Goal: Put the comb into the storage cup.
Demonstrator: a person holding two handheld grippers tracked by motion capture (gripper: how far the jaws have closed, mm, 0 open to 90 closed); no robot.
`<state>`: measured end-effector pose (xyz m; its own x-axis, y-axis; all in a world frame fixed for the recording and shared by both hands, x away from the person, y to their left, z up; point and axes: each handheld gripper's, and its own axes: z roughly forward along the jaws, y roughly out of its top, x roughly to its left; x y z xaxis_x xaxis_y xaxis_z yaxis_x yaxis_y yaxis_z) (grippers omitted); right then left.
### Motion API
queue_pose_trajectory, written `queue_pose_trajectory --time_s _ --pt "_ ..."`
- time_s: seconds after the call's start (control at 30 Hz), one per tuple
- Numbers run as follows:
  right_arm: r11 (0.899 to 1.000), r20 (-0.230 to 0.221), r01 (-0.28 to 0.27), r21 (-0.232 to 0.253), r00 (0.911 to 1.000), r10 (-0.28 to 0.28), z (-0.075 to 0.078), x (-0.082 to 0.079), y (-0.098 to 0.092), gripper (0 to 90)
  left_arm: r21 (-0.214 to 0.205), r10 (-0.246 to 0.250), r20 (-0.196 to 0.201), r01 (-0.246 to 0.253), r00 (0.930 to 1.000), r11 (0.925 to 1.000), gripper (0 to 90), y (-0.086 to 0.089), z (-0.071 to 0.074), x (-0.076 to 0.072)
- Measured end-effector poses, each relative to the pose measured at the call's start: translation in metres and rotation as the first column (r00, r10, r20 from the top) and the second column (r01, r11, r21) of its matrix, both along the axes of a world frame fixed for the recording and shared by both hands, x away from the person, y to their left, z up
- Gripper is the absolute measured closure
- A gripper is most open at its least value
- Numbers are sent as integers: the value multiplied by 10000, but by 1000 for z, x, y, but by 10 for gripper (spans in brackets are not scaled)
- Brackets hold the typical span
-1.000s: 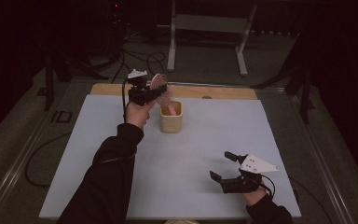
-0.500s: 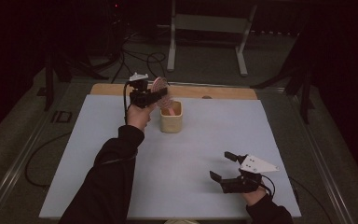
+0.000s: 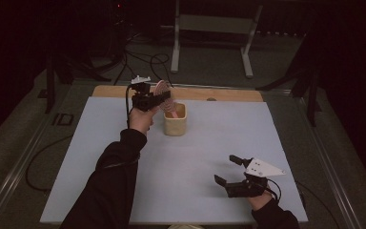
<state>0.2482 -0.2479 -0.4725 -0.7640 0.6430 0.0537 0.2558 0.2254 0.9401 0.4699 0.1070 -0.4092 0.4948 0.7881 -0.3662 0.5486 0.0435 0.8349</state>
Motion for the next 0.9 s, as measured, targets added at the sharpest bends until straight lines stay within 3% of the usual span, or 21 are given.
queue_pose_trajectory --time_s 0.6,0.9 --pt "10000 -30 -30 29 10000 30 0 0 0 97 -164 69 -296 -74 9995 9998 639 7 -6 6" --pt "10000 -22 -29 65 10000 30 0 0 -1 96 25 141 -263 -141 9996 9999 627 5 -6 6"
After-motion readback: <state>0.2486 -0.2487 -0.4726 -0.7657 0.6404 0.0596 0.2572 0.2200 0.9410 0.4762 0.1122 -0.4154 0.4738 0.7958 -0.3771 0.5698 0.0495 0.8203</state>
